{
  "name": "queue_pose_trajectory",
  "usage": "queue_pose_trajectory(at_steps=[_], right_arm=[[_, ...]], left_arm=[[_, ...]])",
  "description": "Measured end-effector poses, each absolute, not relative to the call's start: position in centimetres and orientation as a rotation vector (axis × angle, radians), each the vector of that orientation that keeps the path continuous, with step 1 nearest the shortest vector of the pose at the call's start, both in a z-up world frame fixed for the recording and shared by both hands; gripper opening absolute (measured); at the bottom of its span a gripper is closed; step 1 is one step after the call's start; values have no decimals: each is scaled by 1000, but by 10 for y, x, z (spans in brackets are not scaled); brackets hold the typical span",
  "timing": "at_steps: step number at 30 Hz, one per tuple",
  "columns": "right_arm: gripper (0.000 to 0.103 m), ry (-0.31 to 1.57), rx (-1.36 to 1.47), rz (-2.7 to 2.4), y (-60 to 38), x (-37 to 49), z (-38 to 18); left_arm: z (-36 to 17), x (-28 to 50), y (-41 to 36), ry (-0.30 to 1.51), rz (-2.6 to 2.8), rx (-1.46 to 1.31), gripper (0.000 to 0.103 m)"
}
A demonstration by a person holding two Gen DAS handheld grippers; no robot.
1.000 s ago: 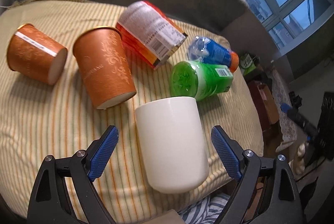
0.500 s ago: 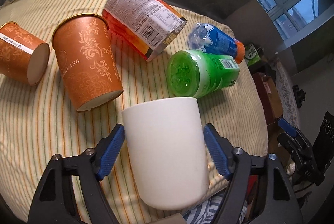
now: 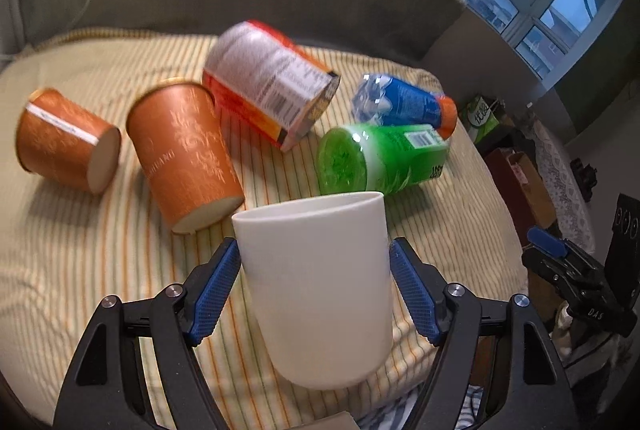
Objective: Flip cup upright
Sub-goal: 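Rotate the white cup with the left tool until its opening faces up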
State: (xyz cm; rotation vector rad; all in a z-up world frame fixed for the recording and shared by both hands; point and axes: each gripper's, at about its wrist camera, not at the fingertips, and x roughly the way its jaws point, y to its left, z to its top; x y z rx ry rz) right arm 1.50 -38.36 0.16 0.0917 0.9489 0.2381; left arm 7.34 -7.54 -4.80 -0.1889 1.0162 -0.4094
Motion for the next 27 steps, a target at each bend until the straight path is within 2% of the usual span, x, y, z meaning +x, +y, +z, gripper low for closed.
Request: queue_pose_trajectory(at_steps=[13, 27], right_arm=[[81, 962, 105, 253, -373, 14, -7], [81, 949, 91, 261, -366, 12, -5]], left_arm=[[-40, 57, -98, 794, -308, 21, 76], [-41, 39, -107, 755, -307, 69, 75]])
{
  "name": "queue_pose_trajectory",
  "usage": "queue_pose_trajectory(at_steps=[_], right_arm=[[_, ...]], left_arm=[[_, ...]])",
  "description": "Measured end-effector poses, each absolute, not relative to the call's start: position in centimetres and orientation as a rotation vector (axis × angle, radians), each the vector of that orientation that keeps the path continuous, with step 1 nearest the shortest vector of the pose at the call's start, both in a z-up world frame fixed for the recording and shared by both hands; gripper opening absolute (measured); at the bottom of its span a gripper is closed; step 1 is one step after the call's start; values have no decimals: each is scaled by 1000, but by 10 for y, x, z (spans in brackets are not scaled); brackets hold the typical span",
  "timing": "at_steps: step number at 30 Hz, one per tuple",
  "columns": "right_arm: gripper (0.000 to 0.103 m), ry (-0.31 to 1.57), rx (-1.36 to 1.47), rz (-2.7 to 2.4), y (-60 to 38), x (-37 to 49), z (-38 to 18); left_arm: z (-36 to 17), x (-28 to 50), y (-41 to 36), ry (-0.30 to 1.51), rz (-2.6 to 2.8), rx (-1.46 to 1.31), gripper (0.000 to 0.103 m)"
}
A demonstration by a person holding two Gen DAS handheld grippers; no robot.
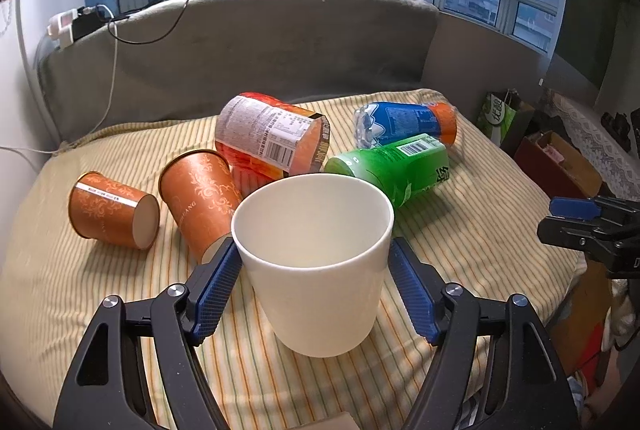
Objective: Flip cup upright
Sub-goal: 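Rotate the white cup with the left tool until its opening faces up, then lower the upright white cup onto the table with the left tool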
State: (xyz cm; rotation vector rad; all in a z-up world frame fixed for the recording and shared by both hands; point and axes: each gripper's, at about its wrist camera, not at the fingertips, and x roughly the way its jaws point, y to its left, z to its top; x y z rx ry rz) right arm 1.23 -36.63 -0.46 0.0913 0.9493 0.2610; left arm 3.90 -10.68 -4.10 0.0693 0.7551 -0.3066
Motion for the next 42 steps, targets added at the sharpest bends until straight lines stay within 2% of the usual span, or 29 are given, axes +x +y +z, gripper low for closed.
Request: queue_pose_trajectory(at_steps=[25, 31, 42], right_arm=[[81, 939, 72, 291, -349, 5, 1], [81, 931, 67, 300, -343, 1, 3], [81, 901, 68, 325, -329, -5, 6]], left_arm=[[-46, 15, -104, 761, -348, 58, 74], [-48, 12, -104, 777, -361, 63, 78], [-55, 0, -87, 795, -345, 41, 79]])
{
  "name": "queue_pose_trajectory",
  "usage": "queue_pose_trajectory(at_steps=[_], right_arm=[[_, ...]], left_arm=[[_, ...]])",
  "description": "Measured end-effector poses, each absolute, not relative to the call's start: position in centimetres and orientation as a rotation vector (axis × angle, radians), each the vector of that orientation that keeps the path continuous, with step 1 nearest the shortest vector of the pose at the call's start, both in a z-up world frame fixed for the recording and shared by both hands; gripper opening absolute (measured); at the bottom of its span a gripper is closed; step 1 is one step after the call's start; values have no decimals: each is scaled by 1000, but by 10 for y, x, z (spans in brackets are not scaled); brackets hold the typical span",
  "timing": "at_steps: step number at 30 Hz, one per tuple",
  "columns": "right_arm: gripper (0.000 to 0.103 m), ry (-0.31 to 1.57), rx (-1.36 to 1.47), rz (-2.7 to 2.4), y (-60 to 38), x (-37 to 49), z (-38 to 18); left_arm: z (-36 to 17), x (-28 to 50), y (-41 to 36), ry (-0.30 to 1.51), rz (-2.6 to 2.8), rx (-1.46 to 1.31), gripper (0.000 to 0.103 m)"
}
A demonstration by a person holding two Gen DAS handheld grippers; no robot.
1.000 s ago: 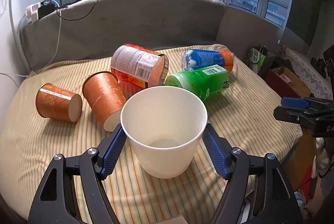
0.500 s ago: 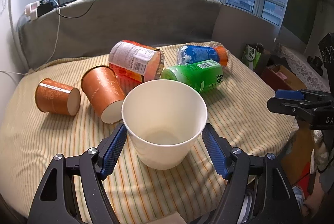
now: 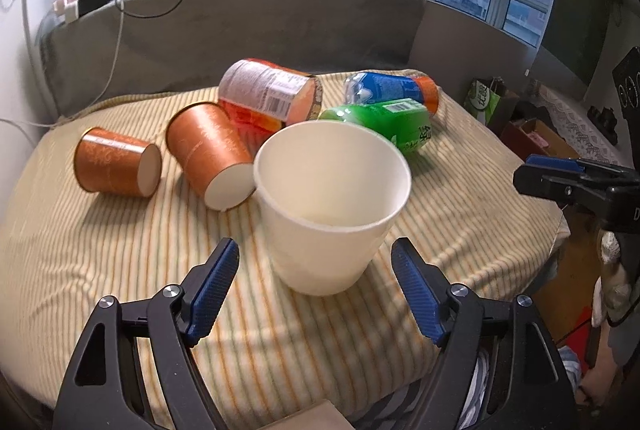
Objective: Flip cup upright
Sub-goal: 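Lower the upright white cup onto the table with the left tool, then open the left tool to release the white cup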
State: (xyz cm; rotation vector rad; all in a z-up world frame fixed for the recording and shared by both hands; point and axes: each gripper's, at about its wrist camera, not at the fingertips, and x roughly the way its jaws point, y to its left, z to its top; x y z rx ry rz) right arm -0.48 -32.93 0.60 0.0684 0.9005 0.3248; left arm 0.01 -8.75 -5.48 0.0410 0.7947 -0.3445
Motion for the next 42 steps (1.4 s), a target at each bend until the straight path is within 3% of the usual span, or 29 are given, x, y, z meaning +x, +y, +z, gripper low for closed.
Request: queue_pose_trajectory(at_steps=[9, 12, 16, 20, 33, 42], right_arm=[[81, 845, 68, 342, -314, -11, 4], [93, 791, 49, 336, -307, -17, 6], [94, 711, 13, 328, -295, -26, 12], [102, 628, -24, 311, -284, -34, 22], [103, 477, -10, 269, -284, -44, 37], [103, 472, -36, 283, -277, -45, 30]], left_arm=[[-45, -18, -57, 749, -280, -2, 79], [-35, -25, -49, 689, -246, -20, 79], [-21, -31, -44, 609, -200, -16, 79], [-9, -34, -41, 534, -168, -8, 81], [17, -39, -32, 344, -73, -26, 82], [18, -37, -32, 325, -43, -11, 86]])
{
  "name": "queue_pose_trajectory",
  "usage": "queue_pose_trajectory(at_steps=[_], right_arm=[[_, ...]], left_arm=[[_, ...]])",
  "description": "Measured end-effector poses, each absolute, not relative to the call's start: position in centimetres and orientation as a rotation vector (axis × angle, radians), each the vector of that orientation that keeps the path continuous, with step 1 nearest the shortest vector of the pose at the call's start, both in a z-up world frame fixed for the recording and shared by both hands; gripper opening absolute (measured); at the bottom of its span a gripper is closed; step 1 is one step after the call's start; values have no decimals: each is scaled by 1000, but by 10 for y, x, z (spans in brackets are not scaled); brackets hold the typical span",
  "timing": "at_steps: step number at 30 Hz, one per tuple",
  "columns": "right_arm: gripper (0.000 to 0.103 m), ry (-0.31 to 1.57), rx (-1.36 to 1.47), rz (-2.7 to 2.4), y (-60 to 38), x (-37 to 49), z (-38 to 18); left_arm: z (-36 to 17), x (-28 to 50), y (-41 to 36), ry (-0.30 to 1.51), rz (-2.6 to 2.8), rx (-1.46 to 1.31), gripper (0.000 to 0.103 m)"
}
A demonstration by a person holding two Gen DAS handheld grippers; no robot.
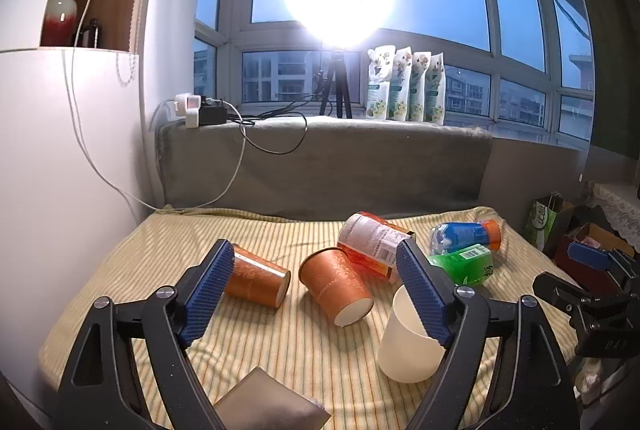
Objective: Flip cup upright
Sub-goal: 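Open the left tool to release the white cup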
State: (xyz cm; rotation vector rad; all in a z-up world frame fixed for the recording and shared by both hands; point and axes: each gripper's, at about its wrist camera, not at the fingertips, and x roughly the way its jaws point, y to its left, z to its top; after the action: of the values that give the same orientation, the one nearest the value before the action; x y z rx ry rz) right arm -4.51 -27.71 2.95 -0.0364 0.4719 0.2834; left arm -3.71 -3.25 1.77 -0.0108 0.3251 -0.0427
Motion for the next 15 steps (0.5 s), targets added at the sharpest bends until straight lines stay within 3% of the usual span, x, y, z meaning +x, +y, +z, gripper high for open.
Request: queue_pose_trajectory(at_steps=[15], right_arm=[[103, 473, -41, 289, -273, -46, 28]], left_arm=[[16, -38, -34, 342, -53, -12, 90]])
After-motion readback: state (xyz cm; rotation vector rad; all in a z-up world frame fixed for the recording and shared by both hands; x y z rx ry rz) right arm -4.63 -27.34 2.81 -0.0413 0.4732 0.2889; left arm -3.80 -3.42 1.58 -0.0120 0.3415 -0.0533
